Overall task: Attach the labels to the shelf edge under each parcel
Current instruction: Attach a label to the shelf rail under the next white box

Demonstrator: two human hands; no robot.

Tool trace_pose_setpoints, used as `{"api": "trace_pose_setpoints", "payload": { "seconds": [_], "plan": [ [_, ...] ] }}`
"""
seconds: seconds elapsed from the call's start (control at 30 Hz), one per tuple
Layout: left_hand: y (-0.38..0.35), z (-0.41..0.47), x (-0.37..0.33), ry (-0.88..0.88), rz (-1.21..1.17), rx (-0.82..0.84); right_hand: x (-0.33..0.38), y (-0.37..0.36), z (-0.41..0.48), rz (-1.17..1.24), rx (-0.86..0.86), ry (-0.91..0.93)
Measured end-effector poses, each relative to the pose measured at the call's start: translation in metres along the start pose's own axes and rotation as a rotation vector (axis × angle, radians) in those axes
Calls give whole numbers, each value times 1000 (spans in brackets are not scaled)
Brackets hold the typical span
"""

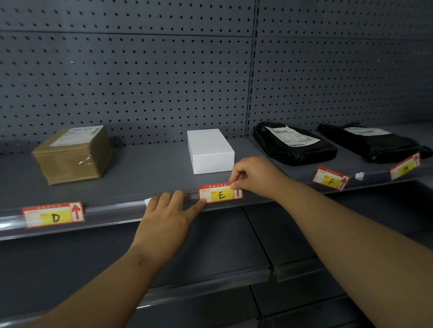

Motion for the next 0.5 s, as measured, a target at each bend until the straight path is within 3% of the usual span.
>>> {"api": "trace_pose_setpoints", "payload": {
  "seconds": [0.33,0.5],
  "plan": [
    [10,2,-6,-9,-27,63,-5,13,-7,27,-28,-17],
    [27,15,-19,-72,-91,-19,-14,37,-23,19,-72,-86]
  ]
}}
Point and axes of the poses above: each hand's wrist, its own z-axis towards the middle knuckle, its own y-axis out of the back of the hand, x = y × z, the point moved 1 cm from there along z, towards the middle knuckle, and after that the axes turned 15 degrees about x, right-handed, at the moved point
